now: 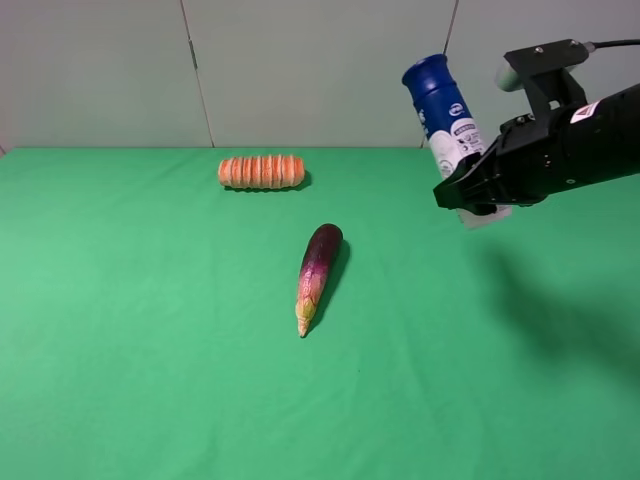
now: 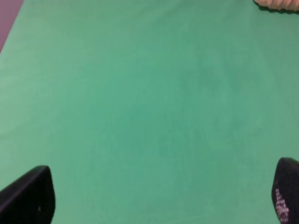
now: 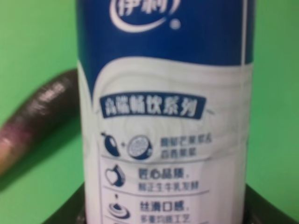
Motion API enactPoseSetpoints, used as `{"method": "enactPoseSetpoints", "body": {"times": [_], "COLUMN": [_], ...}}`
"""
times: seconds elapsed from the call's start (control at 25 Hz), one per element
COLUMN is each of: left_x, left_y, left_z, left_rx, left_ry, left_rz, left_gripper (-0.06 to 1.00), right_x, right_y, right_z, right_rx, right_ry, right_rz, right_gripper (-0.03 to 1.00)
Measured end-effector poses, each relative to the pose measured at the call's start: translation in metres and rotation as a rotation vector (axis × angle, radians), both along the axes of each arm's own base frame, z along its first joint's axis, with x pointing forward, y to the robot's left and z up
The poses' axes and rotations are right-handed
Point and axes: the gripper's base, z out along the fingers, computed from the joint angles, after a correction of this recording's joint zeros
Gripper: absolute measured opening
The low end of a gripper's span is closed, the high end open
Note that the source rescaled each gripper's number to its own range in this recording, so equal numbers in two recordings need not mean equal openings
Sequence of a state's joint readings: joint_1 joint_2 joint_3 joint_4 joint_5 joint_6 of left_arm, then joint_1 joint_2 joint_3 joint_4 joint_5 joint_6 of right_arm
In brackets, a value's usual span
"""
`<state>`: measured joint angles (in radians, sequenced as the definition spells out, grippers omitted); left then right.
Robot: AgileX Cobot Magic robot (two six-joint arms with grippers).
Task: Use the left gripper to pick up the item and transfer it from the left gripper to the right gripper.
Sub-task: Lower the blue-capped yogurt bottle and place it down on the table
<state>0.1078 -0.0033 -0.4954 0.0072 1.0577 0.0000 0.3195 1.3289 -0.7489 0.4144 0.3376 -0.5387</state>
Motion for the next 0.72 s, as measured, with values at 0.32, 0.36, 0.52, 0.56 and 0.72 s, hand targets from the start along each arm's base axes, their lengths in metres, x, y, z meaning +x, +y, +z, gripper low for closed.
{"method": "enactPoseSetpoints", "body": {"times": [0.32, 0.36, 0.52, 0.56, 0.72], "left_x": [0.0, 0.0, 0.0, 0.0, 0.0], "left_y": [0.0, 0.0, 0.0, 0.0, 0.0], "left_z": [0.0, 0.0, 0.0, 0.0, 0.0], "left_rx": [0.0, 0.0, 0.0, 0.0, 0.0], "left_ry": [0.0, 0.0, 0.0, 0.0, 0.0], "left_rz": [0.0, 0.0, 0.0, 0.0, 0.0], "left_gripper": [0.87, 0.87, 0.87, 0.87, 0.86], "right_x": [0.008, 0.009, 0.012, 0.013, 0.017], "right_y": [-0.031, -0.034, -0.041, -0.042, -0.041], "right_z": [-0.021, -0.024, -0.039, -0.044, -0.065], "right_rx": [-0.042, -0.044, -0.061, -0.064, -0.081], "right_ry": [0.154, 0.173, 0.266, 0.3, 0.415], "right_rz": [-0.092, -0.106, -0.137, -0.142, -0.139], "right_gripper": [0.04, 0.04, 0.04, 0.04, 0.04]}}
